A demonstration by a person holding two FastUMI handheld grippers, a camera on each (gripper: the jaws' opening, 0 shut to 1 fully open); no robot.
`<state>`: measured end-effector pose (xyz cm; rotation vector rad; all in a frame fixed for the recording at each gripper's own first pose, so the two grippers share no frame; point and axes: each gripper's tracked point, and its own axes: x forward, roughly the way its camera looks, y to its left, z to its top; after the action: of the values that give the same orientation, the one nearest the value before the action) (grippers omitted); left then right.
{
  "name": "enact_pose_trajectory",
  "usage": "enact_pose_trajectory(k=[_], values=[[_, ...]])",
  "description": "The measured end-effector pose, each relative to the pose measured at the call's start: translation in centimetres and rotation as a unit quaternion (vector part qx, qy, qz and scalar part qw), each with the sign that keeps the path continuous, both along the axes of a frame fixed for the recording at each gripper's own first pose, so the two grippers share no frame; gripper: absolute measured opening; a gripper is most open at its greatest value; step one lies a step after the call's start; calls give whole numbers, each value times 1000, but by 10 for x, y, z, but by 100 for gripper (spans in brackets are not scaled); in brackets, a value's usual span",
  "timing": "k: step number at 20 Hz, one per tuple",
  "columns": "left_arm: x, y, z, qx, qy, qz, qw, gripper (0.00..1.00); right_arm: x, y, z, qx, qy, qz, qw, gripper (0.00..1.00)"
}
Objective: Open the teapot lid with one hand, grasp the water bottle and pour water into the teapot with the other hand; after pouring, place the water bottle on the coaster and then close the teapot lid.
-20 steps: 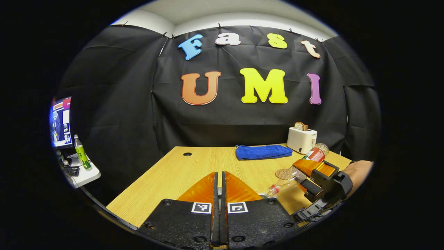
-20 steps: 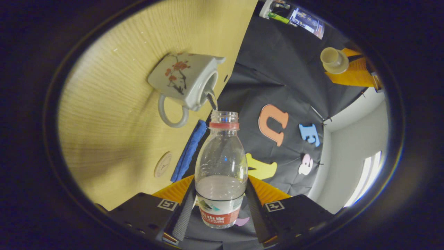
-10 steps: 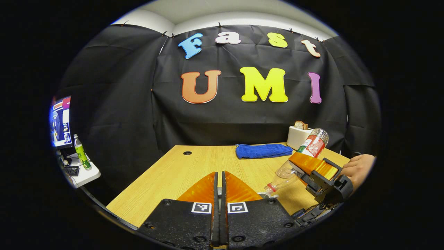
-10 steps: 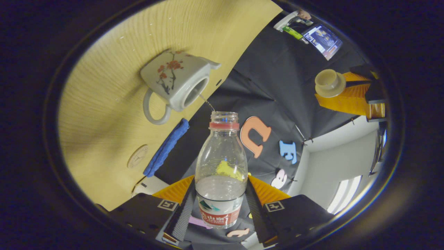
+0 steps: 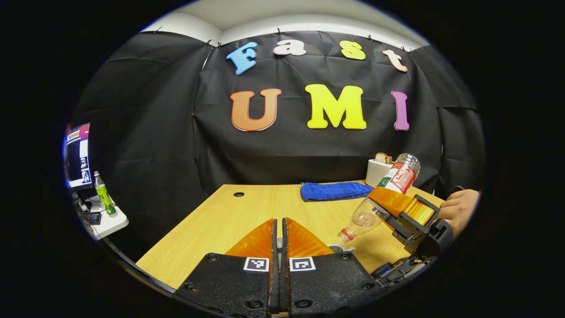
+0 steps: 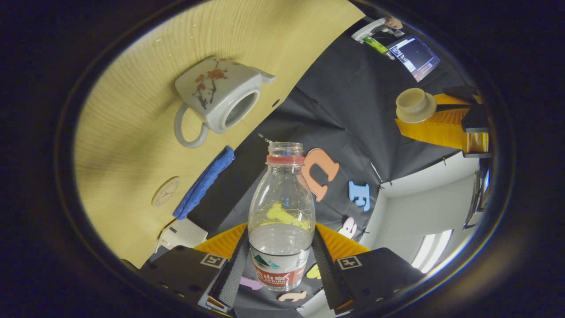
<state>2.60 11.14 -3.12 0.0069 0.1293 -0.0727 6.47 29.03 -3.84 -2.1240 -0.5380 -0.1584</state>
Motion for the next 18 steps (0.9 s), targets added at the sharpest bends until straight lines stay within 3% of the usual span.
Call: enact_pose_trajectory(k=[13,16,18], values=[[2,2,-6,10,8,1,1000,3,0,1,-1,-9,-1,0,1000,75],[3,3,-8,12,11,4,1000,3,6,-7,-13,20,29,-2,999,75],[2,0,-5,9,9,1,1000,3,12,-14,-30,72,77,-3,994,75]])
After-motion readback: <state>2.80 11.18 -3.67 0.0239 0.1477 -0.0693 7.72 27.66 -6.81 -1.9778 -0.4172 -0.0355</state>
